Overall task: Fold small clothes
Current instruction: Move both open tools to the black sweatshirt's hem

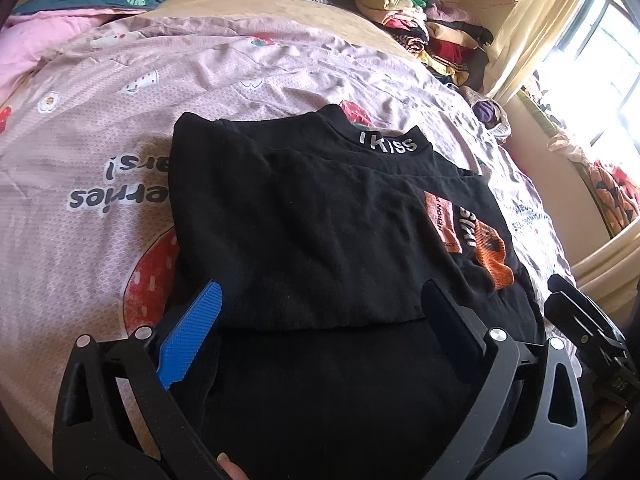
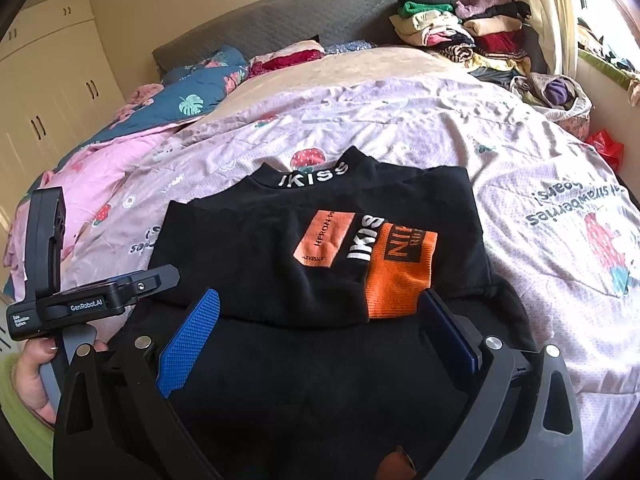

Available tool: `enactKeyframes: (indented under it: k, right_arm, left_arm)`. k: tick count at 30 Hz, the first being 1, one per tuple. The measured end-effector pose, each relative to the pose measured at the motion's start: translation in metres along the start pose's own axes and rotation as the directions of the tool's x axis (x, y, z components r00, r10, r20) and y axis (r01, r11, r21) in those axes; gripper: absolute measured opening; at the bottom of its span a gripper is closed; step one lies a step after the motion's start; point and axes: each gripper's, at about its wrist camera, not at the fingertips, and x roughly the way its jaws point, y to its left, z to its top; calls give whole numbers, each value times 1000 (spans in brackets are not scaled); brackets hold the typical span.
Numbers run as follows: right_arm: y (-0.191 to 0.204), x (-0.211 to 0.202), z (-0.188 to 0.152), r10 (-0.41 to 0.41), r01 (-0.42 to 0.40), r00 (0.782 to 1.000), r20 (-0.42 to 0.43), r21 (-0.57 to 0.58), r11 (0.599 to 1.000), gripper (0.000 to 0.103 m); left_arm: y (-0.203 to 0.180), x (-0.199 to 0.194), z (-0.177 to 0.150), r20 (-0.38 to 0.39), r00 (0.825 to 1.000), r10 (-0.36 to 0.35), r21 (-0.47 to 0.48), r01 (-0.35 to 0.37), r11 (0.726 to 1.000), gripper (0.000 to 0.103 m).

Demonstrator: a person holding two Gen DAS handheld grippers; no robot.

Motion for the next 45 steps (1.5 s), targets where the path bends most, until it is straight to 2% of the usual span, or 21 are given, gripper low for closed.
enactKeyframes:
  k: [16, 33, 45]
  right_arm:
    - [15, -30, -8, -14, 15, 999, 34, -39, 999, 98]
    - [1, -75, -29, -59, 60, 995, 82, -1, 998, 98]
    - [-7, -98, -49, -90, 91, 994, 60, -15, 996, 98]
  left_arm:
    - [1, -29, -15, 11, 1000, 8, 13, -9, 1000, 93]
    - [-1, -57, -31, 35, 999, 15, 29, -16, 999, 93]
    - [12, -70, -54, 17, 998, 57, 10, -57, 998, 93]
